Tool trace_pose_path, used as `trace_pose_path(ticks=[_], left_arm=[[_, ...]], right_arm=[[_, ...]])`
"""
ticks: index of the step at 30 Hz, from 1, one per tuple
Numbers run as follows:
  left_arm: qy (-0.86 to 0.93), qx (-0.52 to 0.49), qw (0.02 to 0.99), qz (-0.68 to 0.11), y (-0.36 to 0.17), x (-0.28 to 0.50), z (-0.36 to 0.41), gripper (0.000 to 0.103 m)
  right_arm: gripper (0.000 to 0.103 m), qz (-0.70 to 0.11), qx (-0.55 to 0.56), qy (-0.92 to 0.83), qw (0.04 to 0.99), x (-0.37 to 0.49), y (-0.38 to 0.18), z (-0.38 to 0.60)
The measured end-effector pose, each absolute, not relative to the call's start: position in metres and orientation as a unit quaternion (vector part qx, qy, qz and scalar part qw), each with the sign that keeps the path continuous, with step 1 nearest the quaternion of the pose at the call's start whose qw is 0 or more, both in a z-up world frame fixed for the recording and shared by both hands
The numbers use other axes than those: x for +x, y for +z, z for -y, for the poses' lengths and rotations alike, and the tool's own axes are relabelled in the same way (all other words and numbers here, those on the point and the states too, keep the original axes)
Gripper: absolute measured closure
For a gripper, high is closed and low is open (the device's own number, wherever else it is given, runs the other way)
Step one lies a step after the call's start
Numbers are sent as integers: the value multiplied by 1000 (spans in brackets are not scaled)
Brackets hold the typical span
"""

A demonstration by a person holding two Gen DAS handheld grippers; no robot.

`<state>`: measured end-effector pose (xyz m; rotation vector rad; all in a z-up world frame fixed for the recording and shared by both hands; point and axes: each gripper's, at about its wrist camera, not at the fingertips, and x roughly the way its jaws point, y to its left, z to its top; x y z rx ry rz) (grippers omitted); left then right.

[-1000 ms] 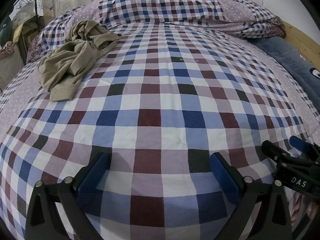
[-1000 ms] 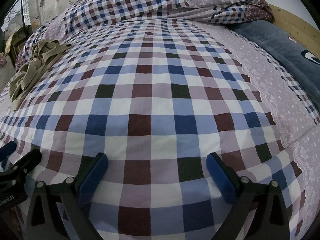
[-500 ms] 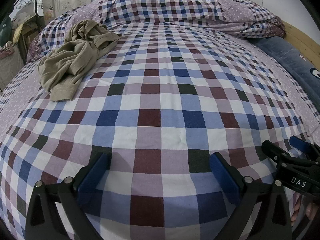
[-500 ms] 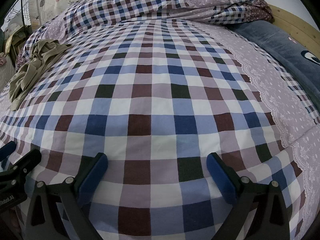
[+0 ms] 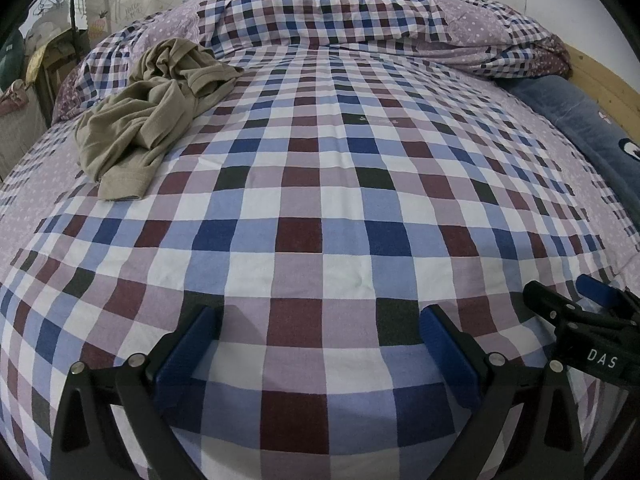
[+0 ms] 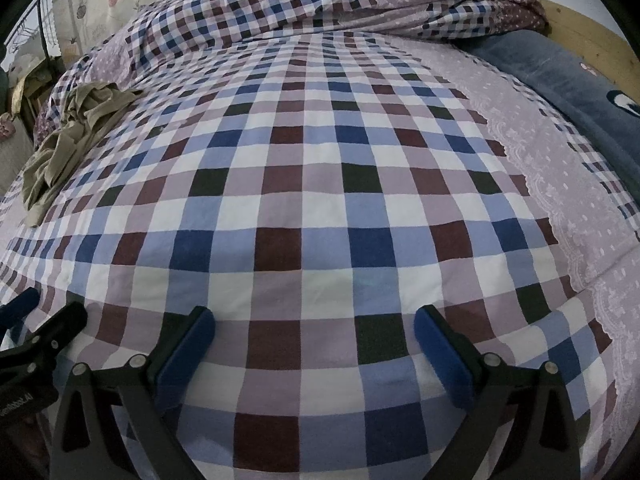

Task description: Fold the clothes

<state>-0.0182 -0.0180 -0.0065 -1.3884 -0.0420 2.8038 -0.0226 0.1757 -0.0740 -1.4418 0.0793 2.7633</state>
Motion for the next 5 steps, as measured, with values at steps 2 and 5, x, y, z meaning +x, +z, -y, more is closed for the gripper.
trace_pose_path(ticks=[2, 5], left_arm=[[896, -443, 6, 14, -6, -17, 18, 0], [896, -444, 6, 16, -6, -16, 18, 0]], right_arm=[[1, -26, -462, 886, 12, -23, -74, -175], [1, -26, -462, 886, 13, -22, -74, -175]])
